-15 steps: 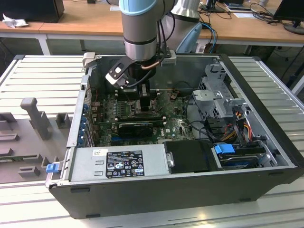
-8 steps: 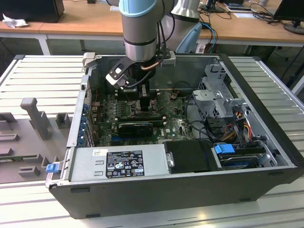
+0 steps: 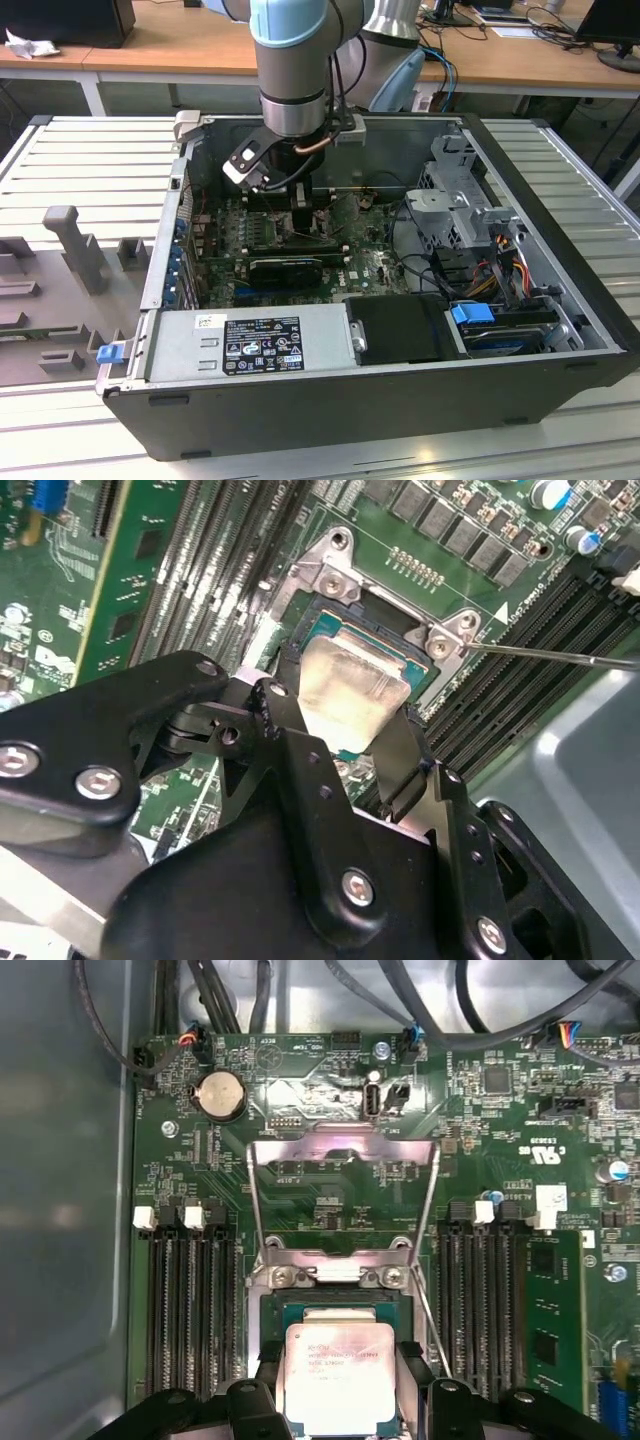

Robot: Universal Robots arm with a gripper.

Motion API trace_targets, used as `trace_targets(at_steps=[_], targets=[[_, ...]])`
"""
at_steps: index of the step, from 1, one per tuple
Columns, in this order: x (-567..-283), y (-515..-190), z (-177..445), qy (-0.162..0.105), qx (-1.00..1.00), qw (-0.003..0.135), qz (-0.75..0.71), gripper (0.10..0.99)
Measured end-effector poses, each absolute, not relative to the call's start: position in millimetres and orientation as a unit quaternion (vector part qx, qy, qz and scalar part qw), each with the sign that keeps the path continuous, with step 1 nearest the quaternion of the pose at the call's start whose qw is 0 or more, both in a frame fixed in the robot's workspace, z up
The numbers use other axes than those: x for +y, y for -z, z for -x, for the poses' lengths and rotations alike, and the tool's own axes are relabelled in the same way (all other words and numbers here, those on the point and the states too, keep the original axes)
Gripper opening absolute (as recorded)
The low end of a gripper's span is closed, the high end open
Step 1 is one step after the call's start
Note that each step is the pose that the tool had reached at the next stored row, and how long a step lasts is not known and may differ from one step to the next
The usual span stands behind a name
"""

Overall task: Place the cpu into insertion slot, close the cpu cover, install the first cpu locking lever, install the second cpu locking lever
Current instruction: 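Place the cpu into insertion slot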

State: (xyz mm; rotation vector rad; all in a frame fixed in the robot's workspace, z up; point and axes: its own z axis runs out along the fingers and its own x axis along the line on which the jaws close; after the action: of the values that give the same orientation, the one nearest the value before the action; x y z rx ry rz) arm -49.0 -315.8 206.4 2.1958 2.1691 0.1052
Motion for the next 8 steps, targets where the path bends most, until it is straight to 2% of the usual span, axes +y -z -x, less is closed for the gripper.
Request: trace_targets(at_steps=[8], targets=[[-315.7, -203.2, 48.4, -0.032, 0.701, 0.029, -0.712, 0.529]])
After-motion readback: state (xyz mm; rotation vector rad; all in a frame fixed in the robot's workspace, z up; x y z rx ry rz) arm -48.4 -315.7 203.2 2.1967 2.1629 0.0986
